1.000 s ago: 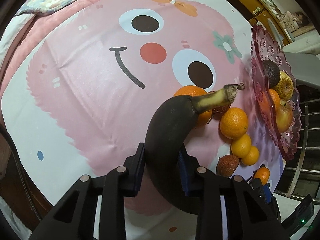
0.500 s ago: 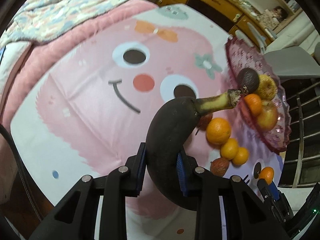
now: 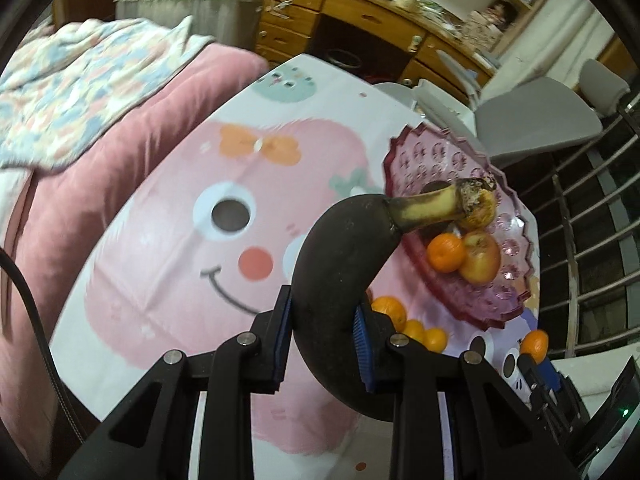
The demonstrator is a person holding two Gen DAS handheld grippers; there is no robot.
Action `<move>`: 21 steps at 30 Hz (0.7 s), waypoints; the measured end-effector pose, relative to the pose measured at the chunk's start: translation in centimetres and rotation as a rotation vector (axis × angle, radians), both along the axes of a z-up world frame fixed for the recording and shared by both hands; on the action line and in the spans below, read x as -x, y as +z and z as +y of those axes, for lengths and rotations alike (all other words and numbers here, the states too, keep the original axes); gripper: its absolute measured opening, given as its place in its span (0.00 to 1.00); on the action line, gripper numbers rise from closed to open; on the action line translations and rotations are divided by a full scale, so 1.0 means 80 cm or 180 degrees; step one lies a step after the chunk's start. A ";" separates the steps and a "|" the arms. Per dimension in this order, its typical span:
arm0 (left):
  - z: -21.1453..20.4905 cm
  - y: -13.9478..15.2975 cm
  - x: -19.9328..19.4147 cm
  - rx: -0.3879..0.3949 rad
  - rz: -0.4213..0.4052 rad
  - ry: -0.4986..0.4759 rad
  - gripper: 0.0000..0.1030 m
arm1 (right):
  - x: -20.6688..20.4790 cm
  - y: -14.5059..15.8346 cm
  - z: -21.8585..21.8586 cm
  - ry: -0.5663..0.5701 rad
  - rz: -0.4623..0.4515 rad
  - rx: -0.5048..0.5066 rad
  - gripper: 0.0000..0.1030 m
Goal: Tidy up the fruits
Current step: 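Carry the banana and orange over the pink bowl and open both tools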
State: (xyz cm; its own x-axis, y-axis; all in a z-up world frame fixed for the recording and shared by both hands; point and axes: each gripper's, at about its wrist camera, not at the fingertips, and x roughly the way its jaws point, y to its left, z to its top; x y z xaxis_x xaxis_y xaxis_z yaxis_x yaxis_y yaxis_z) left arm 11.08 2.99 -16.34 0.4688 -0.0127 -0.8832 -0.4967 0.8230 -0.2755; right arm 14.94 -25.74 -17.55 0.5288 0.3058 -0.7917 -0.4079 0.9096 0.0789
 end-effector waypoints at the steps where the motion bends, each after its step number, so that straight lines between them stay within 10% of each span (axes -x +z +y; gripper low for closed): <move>1: 0.004 0.007 -0.007 -0.0029 -0.0020 -0.0059 0.26 | -0.003 0.006 0.002 -0.0039 -0.0040 -0.0003 0.37; 21: -0.005 0.046 -0.150 -0.0261 0.0057 -0.0866 0.26 | -0.061 0.019 0.034 -0.0363 -0.0087 -0.0035 0.37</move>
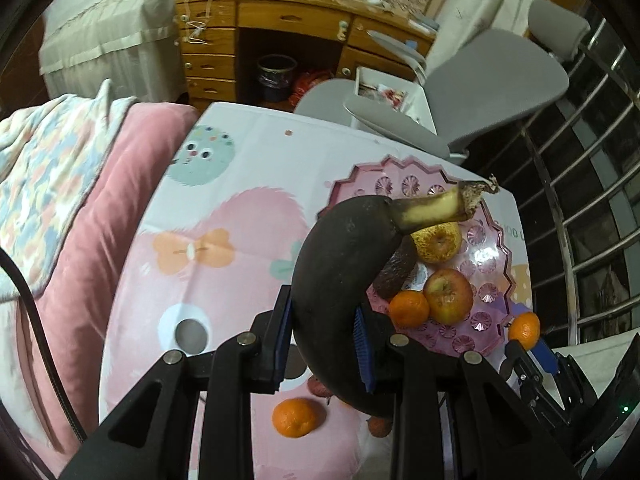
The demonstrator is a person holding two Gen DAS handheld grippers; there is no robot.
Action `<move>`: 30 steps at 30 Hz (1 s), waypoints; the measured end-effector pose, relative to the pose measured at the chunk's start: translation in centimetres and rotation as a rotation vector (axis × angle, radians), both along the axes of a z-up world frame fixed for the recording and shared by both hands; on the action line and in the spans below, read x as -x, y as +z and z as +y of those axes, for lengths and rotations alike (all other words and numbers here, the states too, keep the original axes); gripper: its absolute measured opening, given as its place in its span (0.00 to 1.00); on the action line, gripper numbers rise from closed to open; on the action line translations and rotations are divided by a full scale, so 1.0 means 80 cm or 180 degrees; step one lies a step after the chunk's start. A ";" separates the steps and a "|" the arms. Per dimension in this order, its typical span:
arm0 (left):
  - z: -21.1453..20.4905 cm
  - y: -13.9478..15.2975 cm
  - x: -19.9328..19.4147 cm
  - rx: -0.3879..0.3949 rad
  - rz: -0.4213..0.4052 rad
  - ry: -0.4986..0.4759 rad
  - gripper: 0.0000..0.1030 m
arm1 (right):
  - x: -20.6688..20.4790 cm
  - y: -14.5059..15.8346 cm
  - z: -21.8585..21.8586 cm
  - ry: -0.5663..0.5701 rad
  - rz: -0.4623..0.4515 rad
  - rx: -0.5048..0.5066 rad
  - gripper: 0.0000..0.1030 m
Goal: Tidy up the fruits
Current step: 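Carry the banana and orange over the pink bowl and open both tools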
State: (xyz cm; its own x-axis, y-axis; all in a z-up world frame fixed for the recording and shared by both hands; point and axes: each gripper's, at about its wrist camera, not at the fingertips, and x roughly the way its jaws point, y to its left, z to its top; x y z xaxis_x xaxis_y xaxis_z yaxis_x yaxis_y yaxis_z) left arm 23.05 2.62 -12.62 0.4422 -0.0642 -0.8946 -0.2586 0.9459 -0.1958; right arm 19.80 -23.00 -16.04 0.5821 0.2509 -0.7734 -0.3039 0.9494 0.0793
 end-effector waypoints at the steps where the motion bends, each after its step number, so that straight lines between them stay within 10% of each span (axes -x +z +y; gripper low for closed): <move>1: -0.004 -0.005 -0.008 0.0007 0.0041 -0.0029 0.26 | -0.005 -0.004 -0.001 -0.0024 0.0032 -0.0004 0.37; 19: -0.042 -0.067 -0.068 -0.0045 0.0508 -0.0321 0.26 | -0.040 -0.047 -0.011 -0.0201 0.0381 0.0047 0.38; 30: -0.052 -0.068 -0.071 0.0010 0.0555 -0.0448 0.50 | -0.047 -0.041 -0.010 -0.0288 0.0402 -0.0006 0.47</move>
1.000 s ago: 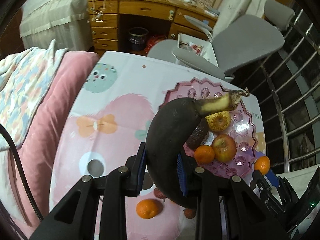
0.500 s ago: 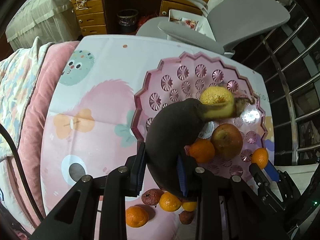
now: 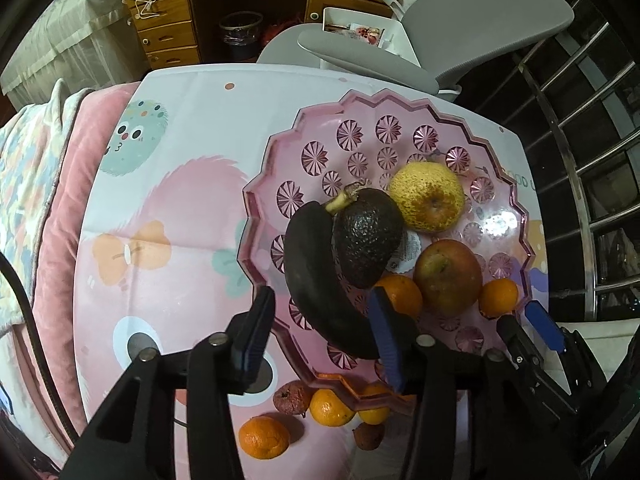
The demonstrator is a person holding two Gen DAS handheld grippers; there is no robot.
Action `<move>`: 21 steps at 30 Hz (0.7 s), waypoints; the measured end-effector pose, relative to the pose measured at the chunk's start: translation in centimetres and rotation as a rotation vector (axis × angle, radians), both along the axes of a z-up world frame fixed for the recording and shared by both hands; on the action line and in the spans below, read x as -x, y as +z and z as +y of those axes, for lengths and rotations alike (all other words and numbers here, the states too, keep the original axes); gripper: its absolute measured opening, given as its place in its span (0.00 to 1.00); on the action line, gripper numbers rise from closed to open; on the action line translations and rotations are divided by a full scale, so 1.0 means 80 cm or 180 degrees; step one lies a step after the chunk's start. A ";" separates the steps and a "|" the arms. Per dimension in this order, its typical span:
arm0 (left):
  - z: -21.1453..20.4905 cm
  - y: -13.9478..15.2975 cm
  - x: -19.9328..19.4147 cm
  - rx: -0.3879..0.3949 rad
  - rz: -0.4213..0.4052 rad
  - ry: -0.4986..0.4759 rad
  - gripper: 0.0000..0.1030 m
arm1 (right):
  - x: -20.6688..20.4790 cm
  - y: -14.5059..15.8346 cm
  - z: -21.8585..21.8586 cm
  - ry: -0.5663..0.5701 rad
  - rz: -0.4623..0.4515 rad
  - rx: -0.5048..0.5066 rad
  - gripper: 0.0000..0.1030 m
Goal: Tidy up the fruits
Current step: 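Carry the banana and orange over the pink bowl and open both tools, then withdraw both tools from the bowl toward the fruit left on the cloth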
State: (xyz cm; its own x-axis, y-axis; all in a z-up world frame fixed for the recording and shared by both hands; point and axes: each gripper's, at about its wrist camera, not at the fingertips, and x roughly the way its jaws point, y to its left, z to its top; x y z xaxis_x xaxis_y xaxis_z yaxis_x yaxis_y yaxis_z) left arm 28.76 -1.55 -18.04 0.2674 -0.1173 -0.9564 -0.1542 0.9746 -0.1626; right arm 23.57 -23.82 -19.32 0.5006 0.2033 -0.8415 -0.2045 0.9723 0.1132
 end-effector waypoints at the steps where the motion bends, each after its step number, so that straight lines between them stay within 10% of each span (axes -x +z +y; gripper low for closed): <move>1: 0.001 0.003 0.002 0.0002 -0.0013 0.0008 0.54 | 0.001 0.001 0.000 -0.0011 0.0011 -0.0008 0.48; 21: 0.031 0.049 0.083 0.0027 -0.0197 0.0005 0.75 | 0.049 0.024 -0.009 -0.0296 0.0539 -0.0763 0.64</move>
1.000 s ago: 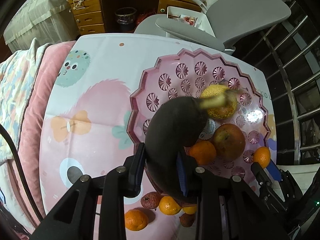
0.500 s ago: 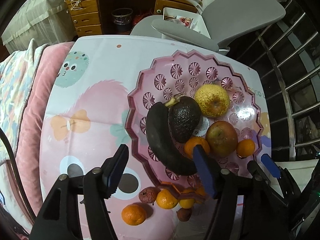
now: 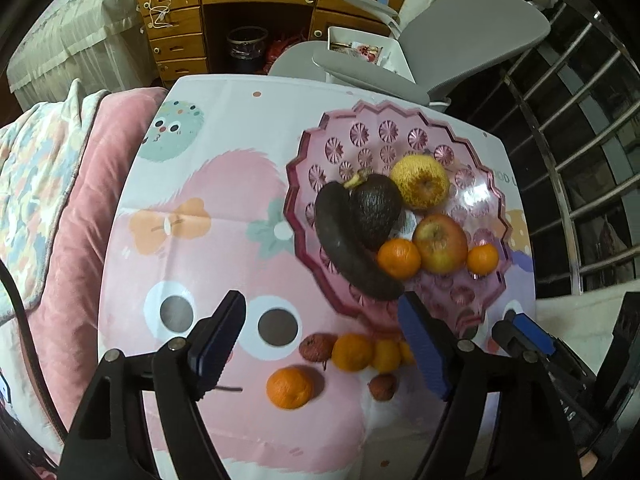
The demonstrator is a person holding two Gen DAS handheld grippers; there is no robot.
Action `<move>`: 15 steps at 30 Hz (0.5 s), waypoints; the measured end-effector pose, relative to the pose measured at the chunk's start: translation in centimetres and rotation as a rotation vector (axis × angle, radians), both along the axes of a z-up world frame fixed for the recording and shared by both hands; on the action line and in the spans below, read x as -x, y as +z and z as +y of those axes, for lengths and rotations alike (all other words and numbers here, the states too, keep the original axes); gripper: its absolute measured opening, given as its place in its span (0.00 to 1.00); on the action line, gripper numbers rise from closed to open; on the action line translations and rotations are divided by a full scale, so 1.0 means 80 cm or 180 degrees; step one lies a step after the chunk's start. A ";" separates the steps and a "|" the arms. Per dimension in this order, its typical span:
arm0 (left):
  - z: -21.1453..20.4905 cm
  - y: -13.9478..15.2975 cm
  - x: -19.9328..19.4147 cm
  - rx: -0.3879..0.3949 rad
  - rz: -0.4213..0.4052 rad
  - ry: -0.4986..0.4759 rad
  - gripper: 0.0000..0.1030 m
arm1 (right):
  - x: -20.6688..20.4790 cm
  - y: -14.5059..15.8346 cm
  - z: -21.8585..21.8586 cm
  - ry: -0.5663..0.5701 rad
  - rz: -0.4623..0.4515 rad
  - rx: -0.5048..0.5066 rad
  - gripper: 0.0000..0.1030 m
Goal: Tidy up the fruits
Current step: 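Withdraw both tools from the bowl toward the fruit left on the cloth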
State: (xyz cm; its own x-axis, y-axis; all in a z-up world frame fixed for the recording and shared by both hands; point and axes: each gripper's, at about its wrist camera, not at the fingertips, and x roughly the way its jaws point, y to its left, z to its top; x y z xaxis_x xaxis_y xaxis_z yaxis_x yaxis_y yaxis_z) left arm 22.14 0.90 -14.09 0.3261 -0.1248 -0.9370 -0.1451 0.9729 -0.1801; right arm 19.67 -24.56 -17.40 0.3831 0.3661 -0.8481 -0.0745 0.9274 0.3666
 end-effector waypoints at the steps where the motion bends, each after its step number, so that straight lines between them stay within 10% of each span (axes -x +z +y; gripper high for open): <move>1: 0.001 0.000 0.004 -0.0004 -0.0001 -0.0021 0.75 | 0.005 0.001 0.001 -0.0028 0.0016 -0.0026 0.64; 15: 0.022 -0.014 0.045 0.0022 0.0104 -0.0455 0.80 | 0.060 -0.009 0.026 -0.0402 0.0257 -0.0339 0.64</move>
State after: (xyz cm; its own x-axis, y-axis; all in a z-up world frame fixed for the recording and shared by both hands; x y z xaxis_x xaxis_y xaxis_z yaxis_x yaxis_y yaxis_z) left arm 18.54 2.63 -15.20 0.2738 -0.1744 -0.9458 -0.0111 0.9828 -0.1844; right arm 14.84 -22.49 -18.11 0.3640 0.4086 -0.8369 0.0737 0.8832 0.4632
